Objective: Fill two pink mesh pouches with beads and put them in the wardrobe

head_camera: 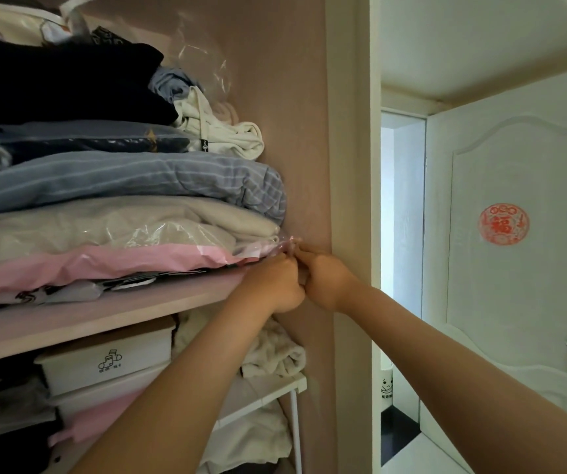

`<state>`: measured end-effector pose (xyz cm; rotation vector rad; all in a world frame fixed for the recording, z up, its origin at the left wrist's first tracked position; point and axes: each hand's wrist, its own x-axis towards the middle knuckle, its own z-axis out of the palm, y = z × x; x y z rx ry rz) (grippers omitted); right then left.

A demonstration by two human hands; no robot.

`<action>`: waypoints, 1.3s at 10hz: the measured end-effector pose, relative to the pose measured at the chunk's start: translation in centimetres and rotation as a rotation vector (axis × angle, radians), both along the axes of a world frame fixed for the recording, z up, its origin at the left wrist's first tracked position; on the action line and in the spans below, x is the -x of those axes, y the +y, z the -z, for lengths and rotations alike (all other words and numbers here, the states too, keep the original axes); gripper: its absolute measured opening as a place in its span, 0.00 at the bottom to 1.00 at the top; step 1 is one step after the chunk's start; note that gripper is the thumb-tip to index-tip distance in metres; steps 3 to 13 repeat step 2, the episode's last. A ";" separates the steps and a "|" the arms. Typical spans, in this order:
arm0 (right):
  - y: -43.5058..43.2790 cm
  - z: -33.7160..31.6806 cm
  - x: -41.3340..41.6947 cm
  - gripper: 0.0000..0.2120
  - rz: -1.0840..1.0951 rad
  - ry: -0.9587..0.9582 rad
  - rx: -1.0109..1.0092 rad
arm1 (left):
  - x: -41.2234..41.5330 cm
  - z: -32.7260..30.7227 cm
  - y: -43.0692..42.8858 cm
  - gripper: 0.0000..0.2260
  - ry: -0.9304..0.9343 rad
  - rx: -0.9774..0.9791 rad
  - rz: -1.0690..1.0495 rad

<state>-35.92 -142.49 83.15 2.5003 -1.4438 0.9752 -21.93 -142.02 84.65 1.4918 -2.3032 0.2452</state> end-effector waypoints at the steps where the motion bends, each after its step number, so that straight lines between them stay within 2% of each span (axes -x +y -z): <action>1: 0.2 -0.1 -0.3 0.27 -0.021 -0.044 -0.032 | -0.7 -0.1 -0.3 0.26 0.047 -0.033 0.027; 2: 1.6 -0.7 0.1 0.21 -0.046 -0.144 0.040 | -1.4 -0.1 1.0 0.21 0.161 0.054 0.147; 13: 1.6 -0.7 0.1 0.21 -0.046 -0.144 0.040 | -1.4 -0.1 1.0 0.21 0.161 0.054 0.147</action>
